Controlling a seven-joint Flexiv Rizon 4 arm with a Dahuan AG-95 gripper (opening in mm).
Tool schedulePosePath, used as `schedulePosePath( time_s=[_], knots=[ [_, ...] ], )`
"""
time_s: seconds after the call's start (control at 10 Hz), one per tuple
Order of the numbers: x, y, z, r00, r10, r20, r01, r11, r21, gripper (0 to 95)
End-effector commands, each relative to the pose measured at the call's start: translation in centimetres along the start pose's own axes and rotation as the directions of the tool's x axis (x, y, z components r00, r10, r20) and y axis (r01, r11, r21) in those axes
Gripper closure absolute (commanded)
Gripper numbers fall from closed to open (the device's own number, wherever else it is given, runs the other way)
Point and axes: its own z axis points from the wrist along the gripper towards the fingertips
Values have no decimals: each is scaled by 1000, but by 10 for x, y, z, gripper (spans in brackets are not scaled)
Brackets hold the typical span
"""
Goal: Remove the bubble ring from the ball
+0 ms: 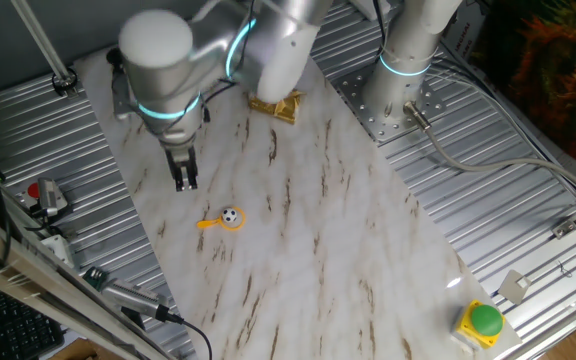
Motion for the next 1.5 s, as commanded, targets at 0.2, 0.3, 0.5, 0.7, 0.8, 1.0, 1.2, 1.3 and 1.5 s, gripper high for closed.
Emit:
schedulePosePath(
  time_s=[0.2, 0.3, 0.5, 0.7, 0.8, 1.0, 1.2, 1.3, 1.5],
  knots=[
    [2, 13, 11, 1000, -2, 3, 2, 1000, -3, 950],
    [4, 18, 14, 1000, -2, 6, 2, 1000, -3, 950],
    [8, 28, 24, 1000, -2, 4, 2, 1000, -3, 950],
    [11, 34, 31, 1000, -2, 2, 2, 1000, -3, 950],
    [11, 34, 32, 1000, -2, 3, 2, 1000, -3, 950],
    [12, 35, 38, 1000, -2, 5, 2, 1000, -4, 950],
    [12, 36, 44, 1000, -2, 6, 2, 1000, -5, 950],
    [12, 36, 48, 1000, -2, 7, 2, 1000, -5, 950],
    [12, 37, 53, 1000, -2, 9, 2, 1000, -6, 950]
  ],
)
